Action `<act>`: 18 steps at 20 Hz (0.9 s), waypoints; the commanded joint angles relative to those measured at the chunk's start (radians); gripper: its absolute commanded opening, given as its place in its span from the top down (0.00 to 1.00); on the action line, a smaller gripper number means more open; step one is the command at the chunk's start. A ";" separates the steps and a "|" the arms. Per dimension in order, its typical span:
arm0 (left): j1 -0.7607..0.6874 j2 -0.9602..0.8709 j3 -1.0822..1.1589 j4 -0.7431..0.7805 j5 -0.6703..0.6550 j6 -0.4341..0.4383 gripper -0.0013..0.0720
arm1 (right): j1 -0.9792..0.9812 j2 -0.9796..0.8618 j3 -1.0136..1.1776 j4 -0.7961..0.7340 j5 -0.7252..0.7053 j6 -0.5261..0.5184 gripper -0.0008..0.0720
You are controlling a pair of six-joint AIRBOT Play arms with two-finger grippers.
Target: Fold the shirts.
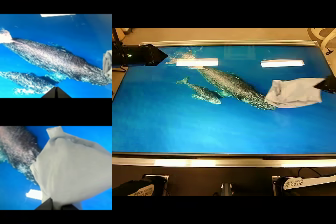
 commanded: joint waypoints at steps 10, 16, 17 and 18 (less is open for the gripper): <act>0.001 0.000 0.000 0.000 -0.003 0.000 0.95 | -0.341 0.002 -0.083 -0.451 0.195 0.083 0.96; 0.000 -0.001 0.000 0.000 -0.004 -0.019 0.95 | -0.341 0.105 -0.426 -0.515 0.101 0.127 0.96; 0.000 -0.001 0.000 0.000 -0.004 -0.019 0.95 | -0.341 0.124 -0.470 -0.517 0.085 0.129 0.96; 0.000 -0.001 0.000 0.000 -0.003 -0.019 0.95 | -0.341 0.139 -0.510 -0.515 0.074 0.132 0.96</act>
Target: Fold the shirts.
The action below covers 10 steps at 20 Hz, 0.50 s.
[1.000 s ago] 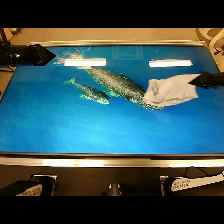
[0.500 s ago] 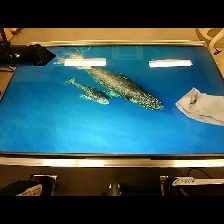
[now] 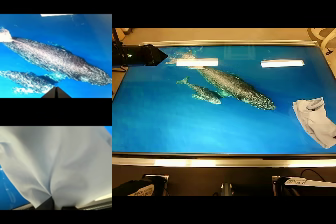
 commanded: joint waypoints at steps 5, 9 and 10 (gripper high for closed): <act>0.000 -0.001 0.000 0.000 0.000 -0.005 0.95 | -0.002 0.134 -0.356 -0.057 -0.170 0.048 0.96; 0.000 -0.001 0.000 0.000 0.000 -0.005 0.95 | -0.002 0.198 -0.472 -0.105 -0.256 0.093 0.96; 0.001 -0.001 0.000 0.000 0.000 -0.004 0.95 | -0.002 0.200 -0.478 -0.114 -0.261 0.093 0.96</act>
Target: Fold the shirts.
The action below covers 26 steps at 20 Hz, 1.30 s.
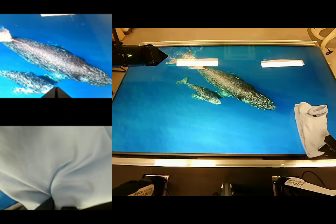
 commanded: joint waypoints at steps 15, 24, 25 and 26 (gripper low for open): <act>0.001 -0.001 0.000 0.000 0.001 0.000 0.95 | 0.000 0.032 0.066 -0.184 0.039 0.006 0.02; -0.169 -0.167 0.004 0.666 -0.089 -0.247 0.95 | 0.283 0.034 0.793 0.214 -0.222 -0.254 0.07; -0.208 -0.215 0.004 0.761 -0.146 -0.262 0.95 | 0.397 0.033 0.793 0.199 -0.195 -0.277 0.07; -0.237 -0.264 0.004 0.781 -0.219 -0.263 0.91 | 0.532 0.024 0.792 0.140 -0.129 -0.274 0.07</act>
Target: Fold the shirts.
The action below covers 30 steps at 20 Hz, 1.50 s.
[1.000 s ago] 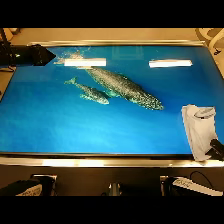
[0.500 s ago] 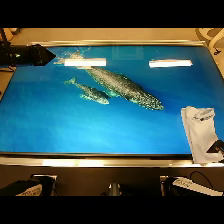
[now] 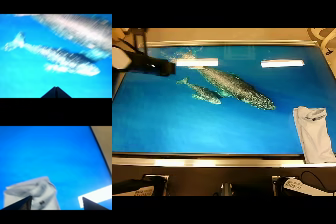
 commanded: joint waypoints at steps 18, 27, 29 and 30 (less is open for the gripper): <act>-0.077 -0.061 -0.235 0.091 -0.053 -0.292 0.02 | 0.692 -0.175 0.060 -0.182 0.430 0.063 0.04; -0.077 -0.064 -0.235 0.090 -0.053 -0.292 0.02 | 0.692 -0.175 0.060 -0.182 0.430 0.063 0.04; -0.077 -0.064 -0.235 0.091 -0.053 -0.292 0.02 | 0.692 -0.175 0.060 -0.182 0.430 0.063 0.04; -0.077 -0.064 -0.235 0.091 -0.053 -0.292 0.02 | 0.692 -0.175 0.060 -0.182 0.430 0.063 0.04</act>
